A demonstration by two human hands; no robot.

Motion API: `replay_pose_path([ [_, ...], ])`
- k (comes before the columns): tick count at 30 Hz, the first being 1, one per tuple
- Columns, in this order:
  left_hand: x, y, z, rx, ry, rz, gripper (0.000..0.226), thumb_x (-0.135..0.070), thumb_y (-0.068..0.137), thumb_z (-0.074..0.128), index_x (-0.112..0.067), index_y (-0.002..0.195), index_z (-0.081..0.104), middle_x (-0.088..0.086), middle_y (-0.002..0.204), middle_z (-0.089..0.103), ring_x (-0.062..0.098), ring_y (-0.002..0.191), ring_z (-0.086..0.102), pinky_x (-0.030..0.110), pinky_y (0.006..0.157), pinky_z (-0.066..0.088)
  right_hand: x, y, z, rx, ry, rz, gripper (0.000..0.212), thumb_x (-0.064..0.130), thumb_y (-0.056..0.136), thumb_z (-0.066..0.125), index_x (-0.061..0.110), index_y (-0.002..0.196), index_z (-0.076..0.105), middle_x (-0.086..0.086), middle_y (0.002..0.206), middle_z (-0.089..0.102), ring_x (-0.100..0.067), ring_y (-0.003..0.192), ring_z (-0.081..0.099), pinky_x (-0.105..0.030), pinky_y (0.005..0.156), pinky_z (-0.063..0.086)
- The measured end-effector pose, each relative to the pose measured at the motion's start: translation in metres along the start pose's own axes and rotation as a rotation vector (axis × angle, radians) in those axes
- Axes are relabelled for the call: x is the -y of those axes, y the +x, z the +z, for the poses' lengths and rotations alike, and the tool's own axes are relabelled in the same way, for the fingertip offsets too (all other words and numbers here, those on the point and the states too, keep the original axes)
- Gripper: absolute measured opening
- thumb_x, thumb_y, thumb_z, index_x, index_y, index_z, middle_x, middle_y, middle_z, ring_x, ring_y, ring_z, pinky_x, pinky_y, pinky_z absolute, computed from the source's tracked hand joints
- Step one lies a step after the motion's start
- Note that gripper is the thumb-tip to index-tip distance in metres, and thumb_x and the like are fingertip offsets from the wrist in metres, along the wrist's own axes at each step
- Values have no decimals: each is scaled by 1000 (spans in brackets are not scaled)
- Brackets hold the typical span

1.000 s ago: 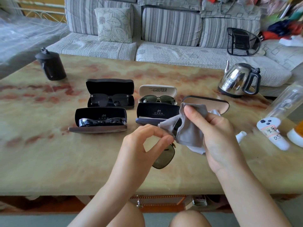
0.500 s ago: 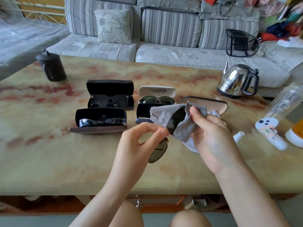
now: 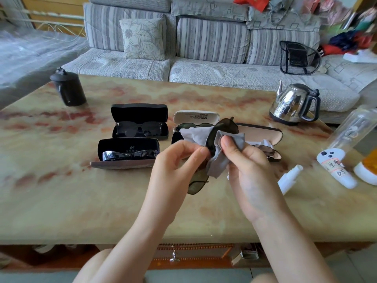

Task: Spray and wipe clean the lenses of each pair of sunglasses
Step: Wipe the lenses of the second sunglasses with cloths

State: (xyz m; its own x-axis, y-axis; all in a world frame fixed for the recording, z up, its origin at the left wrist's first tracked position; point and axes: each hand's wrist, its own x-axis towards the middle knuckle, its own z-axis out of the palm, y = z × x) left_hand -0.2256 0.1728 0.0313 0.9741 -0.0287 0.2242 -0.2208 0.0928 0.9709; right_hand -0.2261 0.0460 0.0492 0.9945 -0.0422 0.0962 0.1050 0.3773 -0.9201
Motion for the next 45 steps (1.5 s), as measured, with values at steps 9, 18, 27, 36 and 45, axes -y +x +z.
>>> replay_pose_path([
  [9, 5, 12, -6, 11, 172, 39, 15, -20, 90, 64, -20, 76, 69, -12, 68, 68, 2, 64, 59, 21, 64, 47, -3, 12, -10, -42, -132, 77, 35, 18, 60, 78, 8, 94, 76, -11, 96, 76, -20, 95, 70, -28, 90, 51],
  [18, -1, 20, -15, 29, 465, 148, 7, -17, 91, 64, -18, 85, 67, -12, 89, 68, -5, 84, 63, 2, 69, 41, -8, 19, -10, -147, -181, 68, 51, 20, 47, 82, 5, 95, 73, -12, 96, 76, -32, 97, 71, -42, 93, 54],
  [27, -22, 60, -33, 210, 631, 143, 6, -27, 88, 67, -23, 85, 69, -14, 82, 68, -8, 76, 61, 5, 73, 44, 5, 28, -16, -75, -162, 86, 26, 24, 61, 73, 15, 85, 76, 0, 87, 76, -12, 86, 70, -28, 91, 48],
  [36, -8, 49, -33, 158, 550, 162, 10, -31, 81, 73, -32, 89, 66, -18, 91, 70, -5, 90, 63, 11, 80, 45, -8, 28, -17, -169, -50, 81, 18, 21, 66, 70, 15, 82, 75, -9, 98, 74, -28, 109, 66, -43, 111, 39],
  [45, -6, 35, -37, 88, 720, 336, 51, -53, 65, 71, -44, 113, 57, -20, 105, 67, 6, 100, 64, 39, 86, 53, -3, 20, -14, -153, 110, 70, 18, 16, 67, 69, 12, 84, 74, 0, 87, 75, -13, 89, 69, -25, 92, 50],
])
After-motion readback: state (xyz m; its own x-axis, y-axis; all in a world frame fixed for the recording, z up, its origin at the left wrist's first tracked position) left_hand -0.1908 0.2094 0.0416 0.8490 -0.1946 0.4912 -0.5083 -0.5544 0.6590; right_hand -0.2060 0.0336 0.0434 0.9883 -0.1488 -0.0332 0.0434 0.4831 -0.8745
